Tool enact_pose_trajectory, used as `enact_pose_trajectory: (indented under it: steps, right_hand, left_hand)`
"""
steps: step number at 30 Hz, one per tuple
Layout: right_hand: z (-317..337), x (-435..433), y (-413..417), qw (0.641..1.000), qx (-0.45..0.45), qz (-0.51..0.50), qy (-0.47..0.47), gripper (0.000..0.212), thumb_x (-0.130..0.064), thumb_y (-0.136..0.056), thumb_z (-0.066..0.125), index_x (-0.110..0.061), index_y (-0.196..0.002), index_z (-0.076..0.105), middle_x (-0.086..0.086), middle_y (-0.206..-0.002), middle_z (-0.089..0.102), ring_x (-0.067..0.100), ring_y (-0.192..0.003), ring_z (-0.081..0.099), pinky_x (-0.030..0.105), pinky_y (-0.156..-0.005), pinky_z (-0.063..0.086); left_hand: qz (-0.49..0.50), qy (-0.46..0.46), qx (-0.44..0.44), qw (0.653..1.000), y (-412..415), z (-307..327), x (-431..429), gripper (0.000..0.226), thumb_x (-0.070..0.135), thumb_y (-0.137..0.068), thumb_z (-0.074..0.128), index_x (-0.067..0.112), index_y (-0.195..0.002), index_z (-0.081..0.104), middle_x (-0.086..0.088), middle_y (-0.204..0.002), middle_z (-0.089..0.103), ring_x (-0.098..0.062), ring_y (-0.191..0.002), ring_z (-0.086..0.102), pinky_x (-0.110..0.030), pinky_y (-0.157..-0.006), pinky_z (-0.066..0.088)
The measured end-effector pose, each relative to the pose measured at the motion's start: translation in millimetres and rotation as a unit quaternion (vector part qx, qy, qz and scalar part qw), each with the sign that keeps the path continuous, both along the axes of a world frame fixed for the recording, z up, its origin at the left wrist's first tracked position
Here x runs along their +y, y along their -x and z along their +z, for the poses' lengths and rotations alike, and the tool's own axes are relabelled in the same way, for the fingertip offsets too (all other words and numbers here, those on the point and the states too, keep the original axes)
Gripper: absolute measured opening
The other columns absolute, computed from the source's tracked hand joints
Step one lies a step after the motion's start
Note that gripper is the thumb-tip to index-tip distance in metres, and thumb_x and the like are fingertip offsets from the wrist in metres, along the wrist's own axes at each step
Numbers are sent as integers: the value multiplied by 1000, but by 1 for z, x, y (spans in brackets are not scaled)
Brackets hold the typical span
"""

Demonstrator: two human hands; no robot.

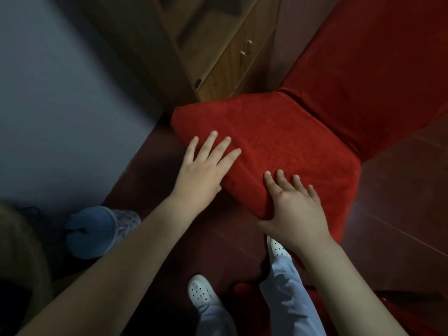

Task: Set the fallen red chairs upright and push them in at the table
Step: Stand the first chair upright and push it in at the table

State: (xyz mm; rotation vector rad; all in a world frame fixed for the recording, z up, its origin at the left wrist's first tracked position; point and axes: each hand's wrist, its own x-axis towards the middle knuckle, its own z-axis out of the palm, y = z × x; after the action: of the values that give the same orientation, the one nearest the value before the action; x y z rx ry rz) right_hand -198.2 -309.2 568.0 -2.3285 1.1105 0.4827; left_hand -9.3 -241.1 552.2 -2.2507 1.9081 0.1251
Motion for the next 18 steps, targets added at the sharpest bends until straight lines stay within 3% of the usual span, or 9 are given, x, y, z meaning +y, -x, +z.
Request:
enact_pose_trajectory:
  steps: [7,14,18]
  right_hand:
    - [21,-13,4,994,-9,6,109,97,-56,-77,64,-29,-155,12,0,-163,11,33,-149,0,54,-117,1]
    - [38,-25,14,988,-38,-72,134,97,-57,-79,63,-32,-155,8,0,-161,19,31,-148,15,51,-118,11]
    - [48,-41,14,984,-34,-87,153,93,-59,-81,58,-33,-154,9,-2,-159,26,30,-143,30,49,-116,21]
  left_hand:
    - [-66,-19,-42,997,-3,21,-32,80,26,-85,67,24,-151,23,-7,-157,27,-31,-147,16,-52,-119,4]
    - [-93,-8,-57,994,1,46,-69,69,30,-90,62,23,-149,27,-10,-154,33,-34,-144,25,-53,-118,9]
    - [-115,-9,-77,990,4,65,-98,70,35,-87,65,21,-147,31,-13,-150,39,-37,-140,32,-52,-118,2]
